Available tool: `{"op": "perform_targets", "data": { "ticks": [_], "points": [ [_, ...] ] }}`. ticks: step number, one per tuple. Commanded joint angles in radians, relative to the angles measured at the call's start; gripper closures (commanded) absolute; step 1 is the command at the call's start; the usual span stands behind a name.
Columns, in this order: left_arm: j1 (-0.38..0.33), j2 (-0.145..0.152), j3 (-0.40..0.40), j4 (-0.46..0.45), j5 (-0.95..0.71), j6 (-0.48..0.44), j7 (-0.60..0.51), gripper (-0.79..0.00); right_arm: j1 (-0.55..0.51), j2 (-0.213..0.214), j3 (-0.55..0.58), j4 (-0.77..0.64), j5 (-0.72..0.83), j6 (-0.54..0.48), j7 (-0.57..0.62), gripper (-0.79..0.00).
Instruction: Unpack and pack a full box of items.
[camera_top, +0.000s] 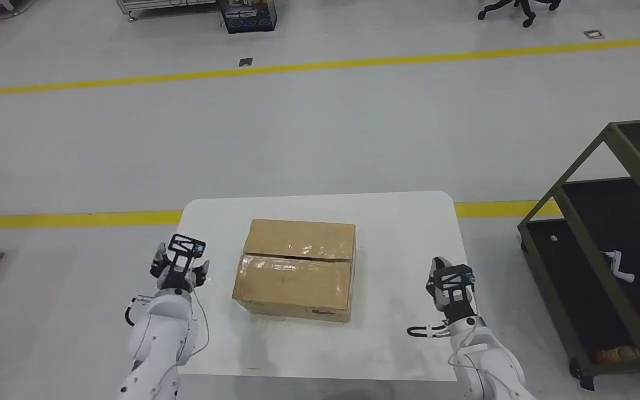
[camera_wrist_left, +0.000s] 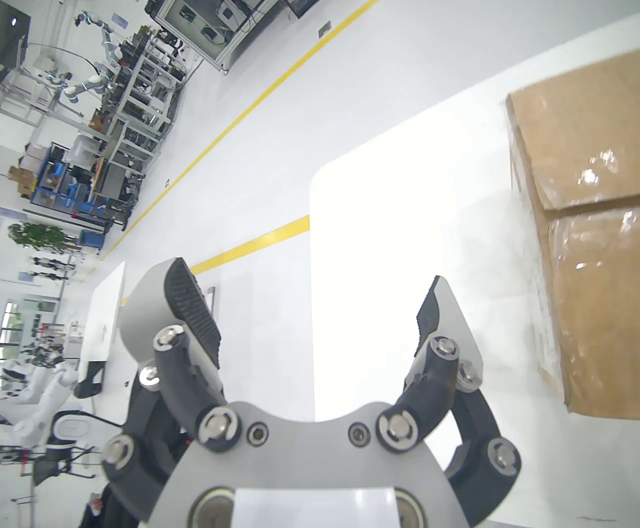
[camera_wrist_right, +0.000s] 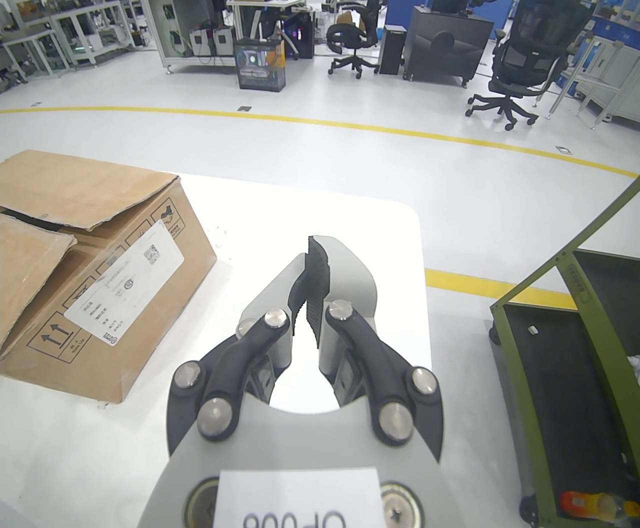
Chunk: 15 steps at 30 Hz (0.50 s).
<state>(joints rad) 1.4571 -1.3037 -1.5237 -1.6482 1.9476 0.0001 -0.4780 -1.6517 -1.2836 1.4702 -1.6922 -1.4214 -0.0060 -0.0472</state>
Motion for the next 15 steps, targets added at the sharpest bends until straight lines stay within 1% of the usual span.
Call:
{"op": "perform_targets", "data": {
  "ticks": [1, 2, 3, 5, 7, 10, 15],
  "points": [
    [0.002, -0.002, 0.032, 0.026, 0.039, 0.003, 0.007, -0.135, 0.0, 0.0, -0.001, 0.003, 0.002, -0.001, -0.001, 0.0],
    [0.003, -0.004, 0.044, 0.035, 0.034, 0.007, 0.012, -0.012, 0.0, 0.0, 0.0, 0.007, 0.003, -0.002, -0.004, 0.0],
    [0.005, -0.005, 0.058, 0.047, 0.045, 0.002, 0.02, 0.0, 0.001, 0.0, 0.0, 0.011, 0.004, -0.003, -0.005, 0.0],
    [0.005, -0.005, 0.074, 0.069, 0.088, 0.009, 0.027, 0.0, 0.002, 0.0, 0.001, 0.019, 0.005, -0.004, -0.009, 0.0],
    [0.003, -0.007, 0.08, 0.092, 0.09, 0.03, 0.025, 0.0, 0.006, -0.001, -0.001, 0.029, 0.011, -0.005, -0.009, 0.0],
    [-0.007, -0.006, 0.093, 0.141, 0.156, 0.039, 0.042, 0.0, 0.019, -0.003, -0.014, 0.051, 0.008, -0.005, -0.018, 0.0],
    [-0.023, -0.008, 0.097, 0.215, 0.146, 0.037, 0.078, 0.0, 0.064, -0.011, -0.068, 0.108, 0.01, -0.011, -0.04, 0.0]
  ]
}}
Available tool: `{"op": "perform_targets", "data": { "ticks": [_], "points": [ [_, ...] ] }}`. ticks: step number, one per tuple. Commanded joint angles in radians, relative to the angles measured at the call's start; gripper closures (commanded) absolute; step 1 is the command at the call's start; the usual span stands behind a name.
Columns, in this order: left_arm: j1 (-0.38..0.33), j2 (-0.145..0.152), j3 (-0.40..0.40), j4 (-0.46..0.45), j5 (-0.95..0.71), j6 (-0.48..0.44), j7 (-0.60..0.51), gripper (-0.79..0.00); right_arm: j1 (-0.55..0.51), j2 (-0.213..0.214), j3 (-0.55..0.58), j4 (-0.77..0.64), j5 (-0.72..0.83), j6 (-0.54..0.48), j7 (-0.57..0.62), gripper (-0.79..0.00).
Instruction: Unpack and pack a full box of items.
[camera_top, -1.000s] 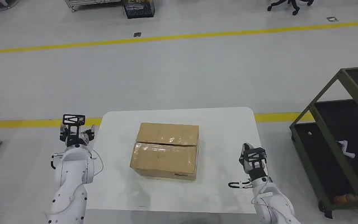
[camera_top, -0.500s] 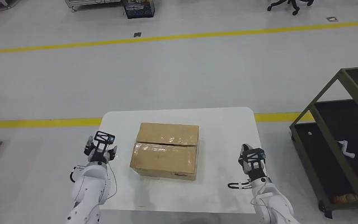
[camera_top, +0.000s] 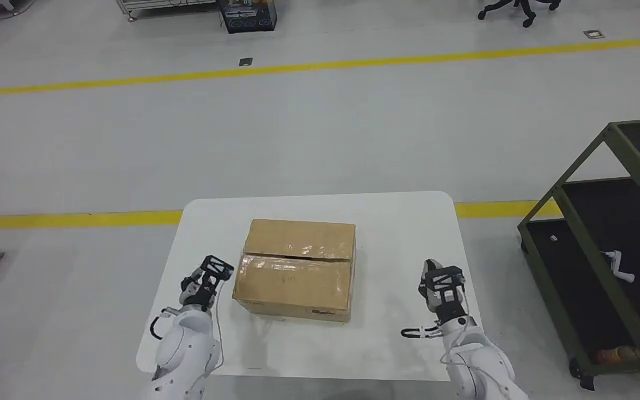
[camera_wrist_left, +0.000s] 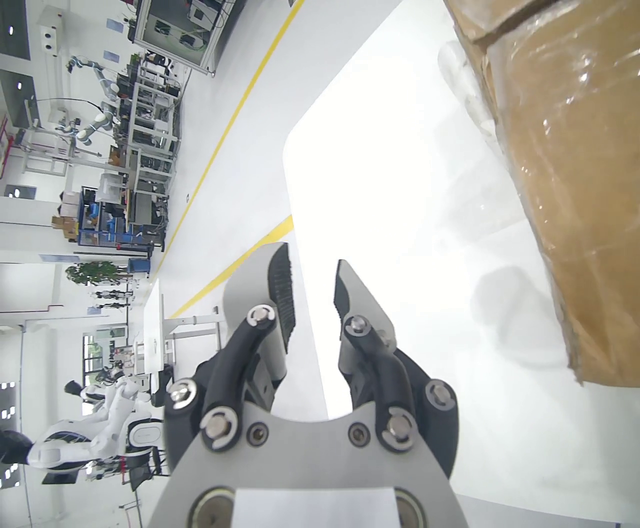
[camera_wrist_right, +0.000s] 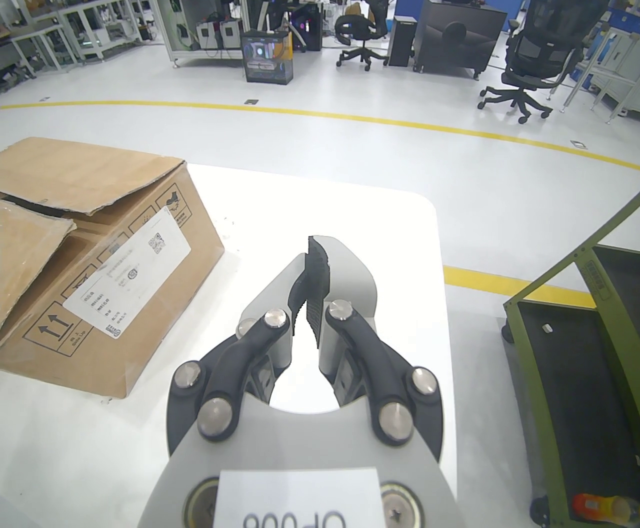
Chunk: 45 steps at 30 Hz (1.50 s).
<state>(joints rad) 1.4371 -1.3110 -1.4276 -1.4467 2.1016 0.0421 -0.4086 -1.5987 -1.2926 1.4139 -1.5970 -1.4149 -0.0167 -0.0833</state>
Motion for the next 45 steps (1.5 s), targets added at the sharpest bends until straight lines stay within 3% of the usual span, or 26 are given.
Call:
{"op": "perform_targets", "data": {
  "ticks": [1, 11, 21, 27, 45],
  "points": [
    [-0.008, 0.0, 0.004, 0.027, -0.001, -0.011, 0.02, 0.0, 0.025, -0.004, -0.026, 0.026, 0.003, 0.001, -0.009, 0.0],
    [-0.062, -0.001, 0.034, 0.182, 0.034, -0.041, 0.104, 0.0, 0.163, -0.038, -0.186, 0.22, 0.018, 0.018, -0.053, 0.0],
    [-0.091, -0.007, 0.052, 0.224, -0.014, -0.073, 0.127, 0.0, 0.245, -0.065, -0.288, 0.354, 0.015, 0.013, -0.087, 0.0],
    [-0.086, -0.008, 0.06, 0.211, -0.041, -0.117, 0.14, 0.0, 0.27, -0.077, -0.32, 0.396, 0.037, 0.0, -0.093, 0.0],
    [0.003, -0.001, 0.081, 0.05, -0.064, -0.239, 0.11, 0.0, 0.26, -0.076, -0.321, 0.412, 0.022, -0.037, -0.092, 0.0]
  ]
}}
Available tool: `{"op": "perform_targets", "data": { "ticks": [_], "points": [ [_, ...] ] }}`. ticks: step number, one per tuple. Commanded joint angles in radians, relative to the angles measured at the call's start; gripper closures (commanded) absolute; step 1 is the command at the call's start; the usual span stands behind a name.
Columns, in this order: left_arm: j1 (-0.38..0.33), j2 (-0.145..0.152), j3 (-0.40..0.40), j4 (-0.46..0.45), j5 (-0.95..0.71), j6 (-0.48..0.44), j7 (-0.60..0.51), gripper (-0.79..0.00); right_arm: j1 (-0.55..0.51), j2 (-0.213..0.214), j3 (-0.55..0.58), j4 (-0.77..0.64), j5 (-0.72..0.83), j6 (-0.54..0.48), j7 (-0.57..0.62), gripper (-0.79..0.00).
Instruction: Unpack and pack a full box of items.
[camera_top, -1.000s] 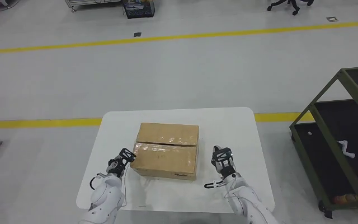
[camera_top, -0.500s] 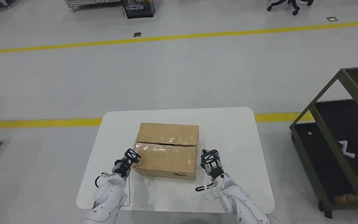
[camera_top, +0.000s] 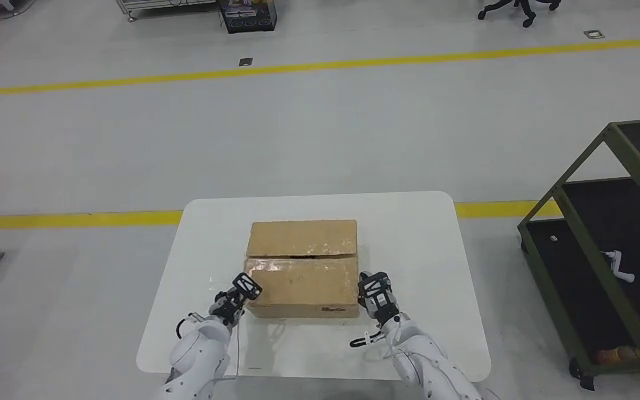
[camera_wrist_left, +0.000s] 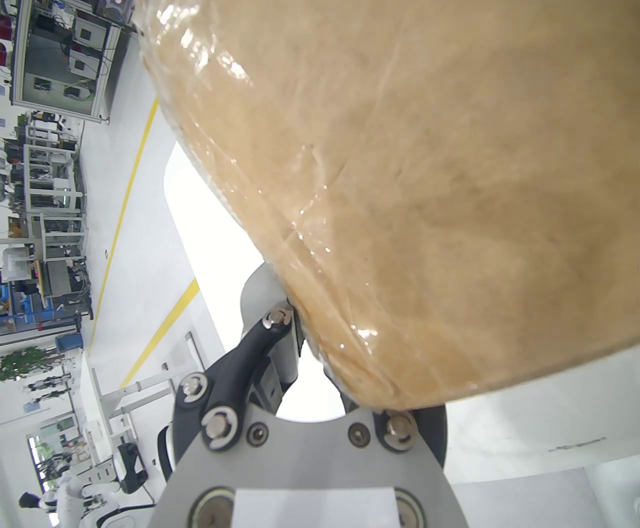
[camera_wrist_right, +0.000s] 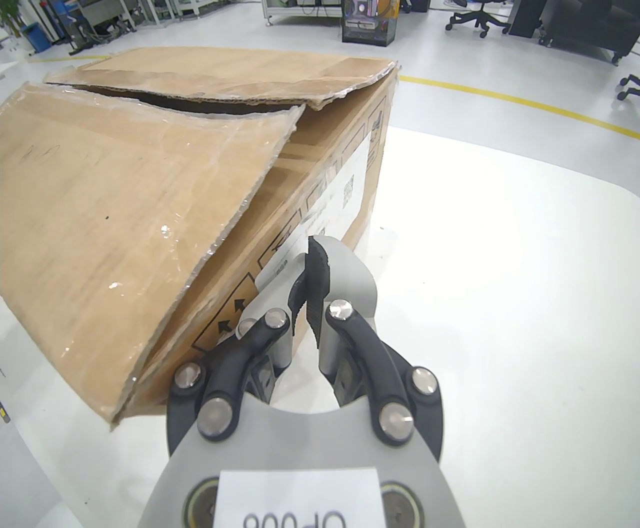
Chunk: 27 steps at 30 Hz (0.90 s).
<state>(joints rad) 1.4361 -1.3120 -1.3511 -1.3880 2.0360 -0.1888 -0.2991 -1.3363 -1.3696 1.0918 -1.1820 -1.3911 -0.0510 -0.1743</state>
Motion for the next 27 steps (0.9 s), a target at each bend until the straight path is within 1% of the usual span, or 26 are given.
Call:
{"op": "perform_targets", "data": {
  "ticks": [1, 7, 11, 18, 22, 23, 24, 25, 26, 27],
  "points": [
    [0.008, 0.001, 0.008, -0.017, 0.003, -0.016, 0.001, 0.0, -0.006, 0.002, 0.005, -0.007, -0.004, -0.006, -0.002, 0.0],
    [0.029, 0.006, 0.013, -0.071, 0.012, -0.07, -0.005, 0.0, -0.048, 0.017, 0.043, -0.05, -0.022, -0.04, 0.001, 0.0],
    [0.047, 0.012, 0.014, -0.118, 0.017, -0.134, 0.002, 0.0, -0.088, 0.031, 0.082, -0.108, -0.034, -0.065, 0.016, 0.0],
    [0.119, 0.025, -0.002, -0.221, 0.018, -0.226, -0.017, 0.0, -0.17, 0.055, 0.151, -0.197, -0.062, -0.112, 0.036, 0.0],
    [0.162, 0.031, -0.012, -0.276, 0.008, -0.263, -0.022, 0.0, -0.208, 0.067, 0.188, -0.23, -0.073, -0.13, 0.043, 0.0],
    [0.172, 0.032, -0.013, -0.289, 0.004, -0.27, -0.025, -0.049, -0.215, 0.069, 0.196, -0.237, -0.073, -0.135, 0.046, 0.0],
    [0.18, 0.033, -0.015, -0.301, -0.002, -0.274, -0.027, -0.123, -0.221, 0.071, 0.203, -0.244, -0.073, -0.138, 0.048, 0.0],
    [0.19, 0.032, -0.021, -0.306, -0.029, -0.272, -0.033, -0.308, -0.227, 0.073, 0.209, -0.251, -0.072, -0.14, 0.051, 0.0],
    [0.196, 0.031, -0.028, -0.312, -0.058, -0.269, -0.05, -0.671, -0.232, 0.074, 0.214, -0.257, -0.072, -0.143, 0.053, 0.0],
    [0.196, 0.031, -0.032, -0.319, -0.077, -0.269, -0.068, -0.785, -0.236, 0.075, 0.218, -0.262, -0.071, -0.145, 0.055, 0.0]
  ]
}}
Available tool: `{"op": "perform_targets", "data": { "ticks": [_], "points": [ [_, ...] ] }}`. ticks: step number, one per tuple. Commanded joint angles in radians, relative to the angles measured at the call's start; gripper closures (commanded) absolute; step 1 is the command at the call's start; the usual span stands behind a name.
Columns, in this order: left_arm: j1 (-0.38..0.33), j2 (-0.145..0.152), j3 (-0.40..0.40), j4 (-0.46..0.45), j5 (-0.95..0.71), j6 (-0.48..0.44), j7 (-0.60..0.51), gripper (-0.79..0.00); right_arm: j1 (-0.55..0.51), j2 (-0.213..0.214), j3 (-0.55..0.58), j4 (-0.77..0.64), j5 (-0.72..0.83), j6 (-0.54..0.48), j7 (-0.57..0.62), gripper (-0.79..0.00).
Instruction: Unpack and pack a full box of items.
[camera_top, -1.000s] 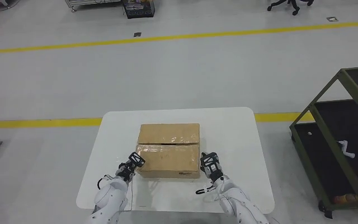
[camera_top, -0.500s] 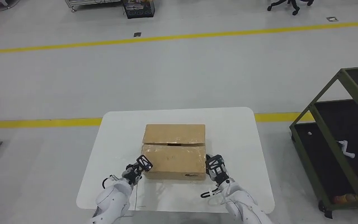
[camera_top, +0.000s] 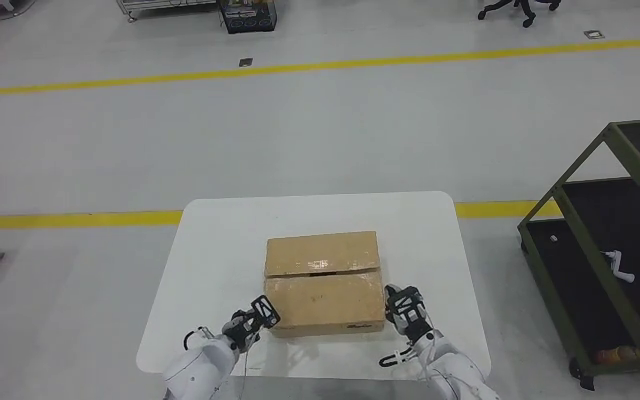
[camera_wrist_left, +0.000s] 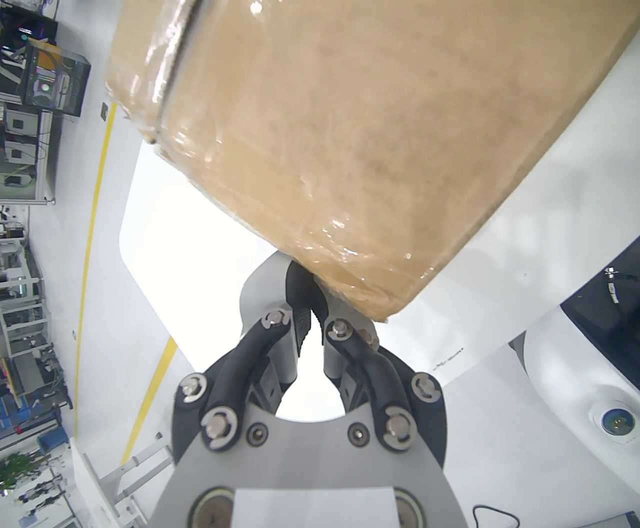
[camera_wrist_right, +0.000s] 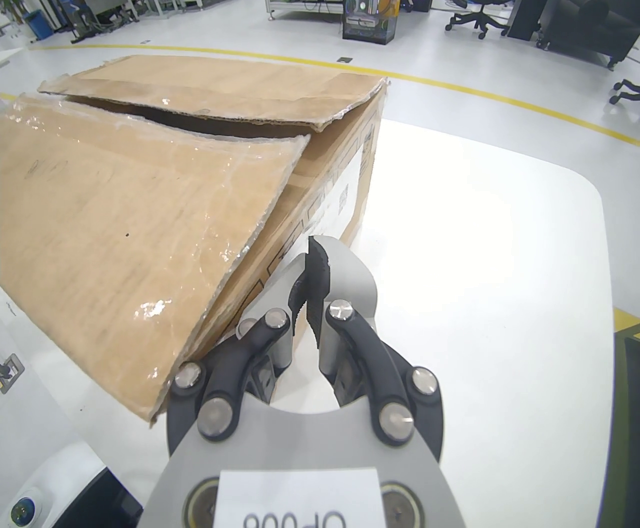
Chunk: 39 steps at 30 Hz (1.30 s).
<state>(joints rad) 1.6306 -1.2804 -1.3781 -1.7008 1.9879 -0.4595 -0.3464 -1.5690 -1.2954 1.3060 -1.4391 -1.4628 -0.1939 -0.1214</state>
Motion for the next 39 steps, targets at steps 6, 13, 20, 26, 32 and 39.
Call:
{"op": "perform_targets", "data": {
  "ticks": [6, 13, 20, 26, 32, 39],
  "points": [
    [-0.002, 0.0, -0.039, -0.07, -0.041, 0.073, -0.11, -0.785, -0.023, 0.008, 0.033, -0.045, -0.013, 0.027, 0.006, 0.0],
    [0.039, -0.005, -0.075, -0.241, -0.19, 0.139, -0.152, -0.785, -0.039, 0.014, 0.092, -0.098, 0.019, 0.063, 0.008, 0.0],
    [-0.023, -0.012, 0.028, -0.342, -0.273, 0.058, -0.178, -0.785, -0.046, 0.02, 0.135, -0.116, 0.032, 0.075, 0.008, 0.0],
    [-0.189, -0.026, 0.195, -0.21, -0.225, 0.009, -0.166, -0.785, -0.052, 0.021, 0.139, -0.121, 0.03, 0.091, 0.0, 0.0],
    [-0.349, -0.051, 0.322, -0.026, -0.158, 0.057, -0.218, -0.785, -0.073, 0.022, 0.156, -0.129, 0.04, 0.104, -0.01, 0.0],
    [-0.449, -0.069, 0.4, 0.1, -0.094, 0.085, -0.201, -0.785, -0.097, 0.024, 0.173, -0.142, 0.049, 0.115, -0.014, 0.0]
  ]
}}
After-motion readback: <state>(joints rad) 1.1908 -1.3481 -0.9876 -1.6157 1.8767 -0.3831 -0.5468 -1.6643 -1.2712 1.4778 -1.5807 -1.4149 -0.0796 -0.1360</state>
